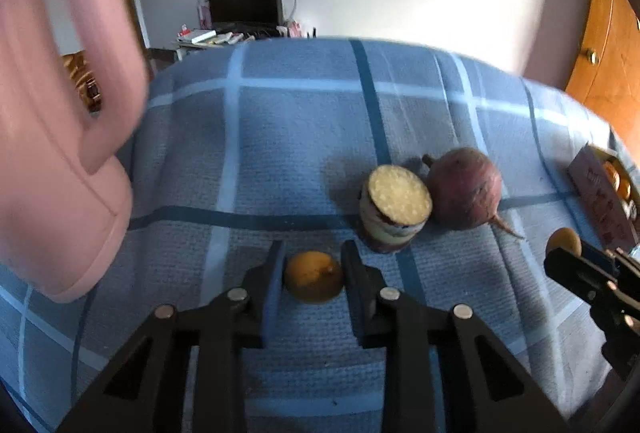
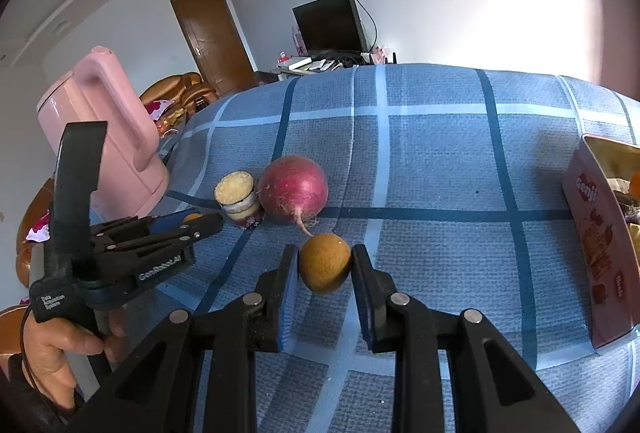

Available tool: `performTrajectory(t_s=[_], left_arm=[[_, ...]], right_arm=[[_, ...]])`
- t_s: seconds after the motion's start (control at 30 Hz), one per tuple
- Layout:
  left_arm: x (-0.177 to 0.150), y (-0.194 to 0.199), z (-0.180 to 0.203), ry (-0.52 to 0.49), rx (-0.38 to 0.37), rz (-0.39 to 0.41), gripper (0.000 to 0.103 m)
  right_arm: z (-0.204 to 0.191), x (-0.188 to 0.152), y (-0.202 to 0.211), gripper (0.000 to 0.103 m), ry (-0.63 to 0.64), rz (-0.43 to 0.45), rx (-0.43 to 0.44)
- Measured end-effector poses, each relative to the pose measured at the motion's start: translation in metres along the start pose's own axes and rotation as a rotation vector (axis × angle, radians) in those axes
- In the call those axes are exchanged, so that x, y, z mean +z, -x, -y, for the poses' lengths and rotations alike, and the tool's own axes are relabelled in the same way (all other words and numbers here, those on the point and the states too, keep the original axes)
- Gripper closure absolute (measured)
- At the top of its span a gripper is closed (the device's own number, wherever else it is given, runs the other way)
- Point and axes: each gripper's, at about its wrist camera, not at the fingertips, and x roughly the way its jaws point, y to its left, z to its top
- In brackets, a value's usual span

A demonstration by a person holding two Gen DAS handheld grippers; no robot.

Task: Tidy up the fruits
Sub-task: 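Grasp the brown round fruit with the right tool while the left tool grasps the small yellow fruit, then carry the brown fruit in the right tool while the left tool carries the yellow fruit to the tin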

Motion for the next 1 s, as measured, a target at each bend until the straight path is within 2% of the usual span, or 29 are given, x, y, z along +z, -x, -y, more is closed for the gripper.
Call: performTrajectory(t_s=[0.13, 0.23, 0.4, 0.57, 0.83, 1.0], left_arm=[[-0.011, 0.034, -0.004, 0.032, 0.038, 0.177, 0.073], [-0.015, 0.045, -0.002, 0.086, 0.023, 0.243, 0.073], [-0.028, 0.065, 0.015, 0.116, 0.021, 0.317, 0.073], [-0.036, 0.073, 0.033, 0.11, 0.014, 0.33, 0.073], [-0.046, 0.081, 0.064, 0.065, 0.075, 0.347, 0.073], [-0.047, 0.084, 0.075, 0.071, 0.084, 0.341, 0.073]], right_arm=[[0.0, 0.0, 0.012, 0.075, 0.016, 0.054, -0.018], [-0.001, 0.001, 0.025, 0.075, 0.047, 0.123, -0.031], [0.001, 0.003, 0.036, 0.075, 0.054, 0.183, 0.043], [0.004, 0.003, 0.043, 0.074, 0.049, 0.207, 0.115], [0.008, -0.001, 0.045, 0.074, 0.104, 0.214, -0.029], [0.018, -0.005, 0.055, 0.074, 0.113, 0.227, -0.063]])
